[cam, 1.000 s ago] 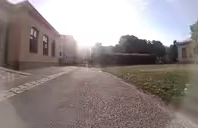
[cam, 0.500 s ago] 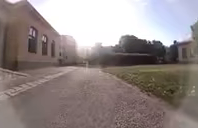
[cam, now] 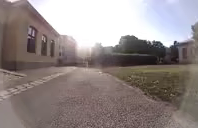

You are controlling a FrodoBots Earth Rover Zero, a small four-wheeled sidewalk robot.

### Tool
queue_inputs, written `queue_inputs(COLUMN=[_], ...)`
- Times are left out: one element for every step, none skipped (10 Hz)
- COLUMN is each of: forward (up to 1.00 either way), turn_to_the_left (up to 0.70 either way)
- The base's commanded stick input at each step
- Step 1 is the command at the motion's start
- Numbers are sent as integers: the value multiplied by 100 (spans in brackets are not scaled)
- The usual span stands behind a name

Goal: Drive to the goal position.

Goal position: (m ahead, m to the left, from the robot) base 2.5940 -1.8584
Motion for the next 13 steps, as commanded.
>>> queue_inputs(forward=[44, 44, 44, 44, 44, 44, 44, 44, 44, 44, 44, 44, 44], turn_to_the_left=[2, 2, 2, 2, 2, 2, 2, 2, 2, 2, 2, 2, 2])
